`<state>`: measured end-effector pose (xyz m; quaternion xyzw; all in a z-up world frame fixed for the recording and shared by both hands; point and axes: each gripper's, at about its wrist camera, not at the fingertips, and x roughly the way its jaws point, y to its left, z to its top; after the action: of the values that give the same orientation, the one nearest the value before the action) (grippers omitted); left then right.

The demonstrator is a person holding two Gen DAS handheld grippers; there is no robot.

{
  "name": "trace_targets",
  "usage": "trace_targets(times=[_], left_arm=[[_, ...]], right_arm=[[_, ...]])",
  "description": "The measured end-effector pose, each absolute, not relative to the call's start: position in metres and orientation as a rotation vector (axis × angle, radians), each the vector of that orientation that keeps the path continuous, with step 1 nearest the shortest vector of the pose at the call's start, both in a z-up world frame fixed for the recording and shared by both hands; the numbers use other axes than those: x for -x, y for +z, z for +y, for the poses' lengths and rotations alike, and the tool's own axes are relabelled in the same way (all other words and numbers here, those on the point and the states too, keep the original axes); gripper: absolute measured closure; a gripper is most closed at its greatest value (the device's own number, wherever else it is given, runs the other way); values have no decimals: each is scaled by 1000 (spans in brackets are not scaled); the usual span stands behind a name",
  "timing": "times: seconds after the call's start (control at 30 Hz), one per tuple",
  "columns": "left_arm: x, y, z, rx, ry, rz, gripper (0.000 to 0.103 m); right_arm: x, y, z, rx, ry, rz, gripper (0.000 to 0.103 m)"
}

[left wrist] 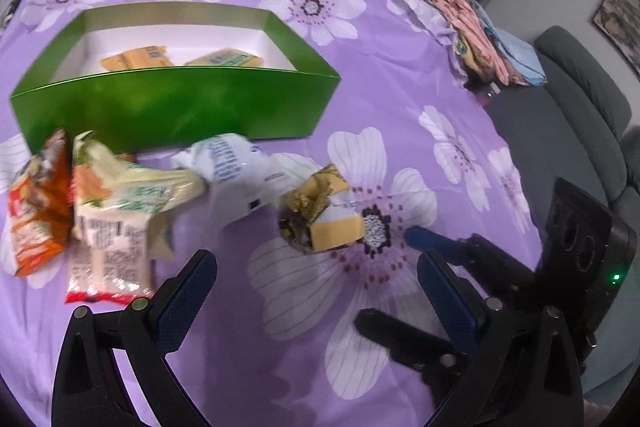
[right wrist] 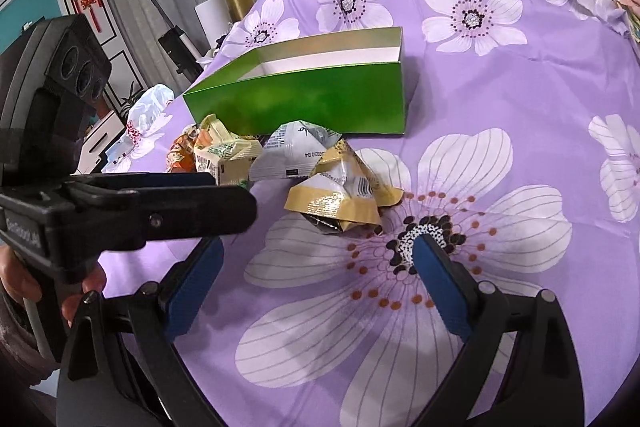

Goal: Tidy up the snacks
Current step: 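Grasp the gold-wrapped candy with the right gripper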

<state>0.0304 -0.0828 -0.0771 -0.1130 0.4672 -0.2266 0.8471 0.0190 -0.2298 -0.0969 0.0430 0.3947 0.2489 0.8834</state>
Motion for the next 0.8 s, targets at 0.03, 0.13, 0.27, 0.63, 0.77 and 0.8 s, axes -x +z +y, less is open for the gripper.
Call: trace_targets(times=[0.03,0.13,0.27,0.63,0.77,0.8], left_arm=[[-32,-78,-86,234,-486,986,3],[-40,-82,-96,224,-510,998,3],[-52,-90,-106,223,-527,1025,17],[-71,-106,-112,238,-533,1071,53],[-74,-107,-107,267,-545,1074,59],[-73,-106,-107,266,-549,1071,60]], right_arm=[[-21,-99,-229,-91,519,825,8],[-28,-104,-229,-91,523,831,9],[-41,-111,-228,-98,535,841,14],[-60,-120,-221,-80,593,869,45],[-63,-120,-221,-72,589,874,57],[-64,-120,-221,-72,589,874,58]])
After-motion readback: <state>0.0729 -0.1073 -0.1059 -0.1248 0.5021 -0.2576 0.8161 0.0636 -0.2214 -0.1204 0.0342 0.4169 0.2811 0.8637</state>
